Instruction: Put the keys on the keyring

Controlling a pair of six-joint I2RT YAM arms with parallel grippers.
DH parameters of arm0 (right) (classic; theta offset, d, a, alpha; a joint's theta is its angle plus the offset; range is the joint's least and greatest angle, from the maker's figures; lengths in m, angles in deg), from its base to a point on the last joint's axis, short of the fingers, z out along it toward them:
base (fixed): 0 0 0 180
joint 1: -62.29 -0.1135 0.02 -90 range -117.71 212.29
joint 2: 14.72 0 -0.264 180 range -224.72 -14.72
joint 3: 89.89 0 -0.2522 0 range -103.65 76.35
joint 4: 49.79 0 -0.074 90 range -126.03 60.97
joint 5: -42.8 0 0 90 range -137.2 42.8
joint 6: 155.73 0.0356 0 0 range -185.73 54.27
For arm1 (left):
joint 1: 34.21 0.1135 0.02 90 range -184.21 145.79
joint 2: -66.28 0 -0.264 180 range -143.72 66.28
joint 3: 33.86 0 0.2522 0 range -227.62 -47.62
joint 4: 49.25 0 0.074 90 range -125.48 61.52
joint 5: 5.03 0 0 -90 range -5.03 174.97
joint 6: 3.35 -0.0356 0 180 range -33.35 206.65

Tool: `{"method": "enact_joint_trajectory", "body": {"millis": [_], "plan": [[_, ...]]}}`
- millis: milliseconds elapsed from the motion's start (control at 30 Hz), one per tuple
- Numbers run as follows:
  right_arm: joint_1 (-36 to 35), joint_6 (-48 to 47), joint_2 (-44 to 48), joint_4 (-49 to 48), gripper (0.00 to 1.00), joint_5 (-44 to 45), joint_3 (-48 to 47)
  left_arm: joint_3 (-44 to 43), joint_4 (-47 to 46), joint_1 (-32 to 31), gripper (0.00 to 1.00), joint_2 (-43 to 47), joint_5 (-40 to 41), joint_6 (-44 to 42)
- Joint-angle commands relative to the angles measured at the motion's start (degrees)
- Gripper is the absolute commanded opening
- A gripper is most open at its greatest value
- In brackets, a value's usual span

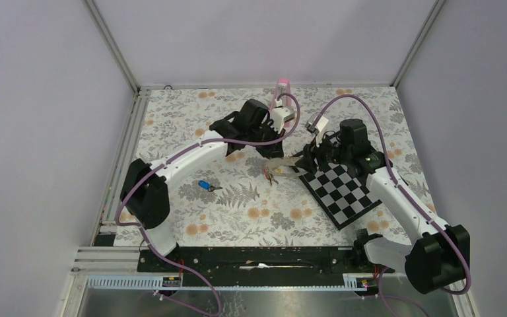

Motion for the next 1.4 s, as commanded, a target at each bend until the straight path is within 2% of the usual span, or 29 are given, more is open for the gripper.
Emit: {"method": "enact_joint_trajectory", "body": {"millis": [0, 400, 633, 767, 1067, 1267, 1367], "plan": [[1.5, 0.7, 2.6, -2.3, 0.59, -0.6, 0.3, 0.2, -4.4, 0.8, 0.0, 4.3, -3.5, 1.1], [2.0, -4.8, 1.6, -2.4, 0.66, -4.8, 1.6, 1.3, -5.0, 1.0, 0.0, 5.5, -8.2, 1.0], [2.0, -5.0, 0.0, -4.6, 0.69, -7.5, 3.7, 1.5, -5.3, 1.0, 0.0, 6.0, -9.2, 1.4], [2.0, -6.1, -0.5, -4.7, 0.65, -7.2, 3.8, 1.7, -5.5, 1.0, 0.0, 6.1, -9.6, 1.6], [2.0, -7.0, -1.4, -5.4, 0.45, -7.1, 4.6, 1.8, -6.0, 2.0, 0.0, 6.0, -11.2, 2.6], [2.0, -8.5, -1.1, -5.7, 0.5, -5.9, 4.9, 2.0, -6.2, 2.4, 0.0, 5.8, -12.8, 2.8], [2.0, -9.2, -1.5, -5.4, 0.48, -6.4, 4.7, 2.2, -6.2, 2.7, 0.0, 5.8, -13.6, 2.7]]}}
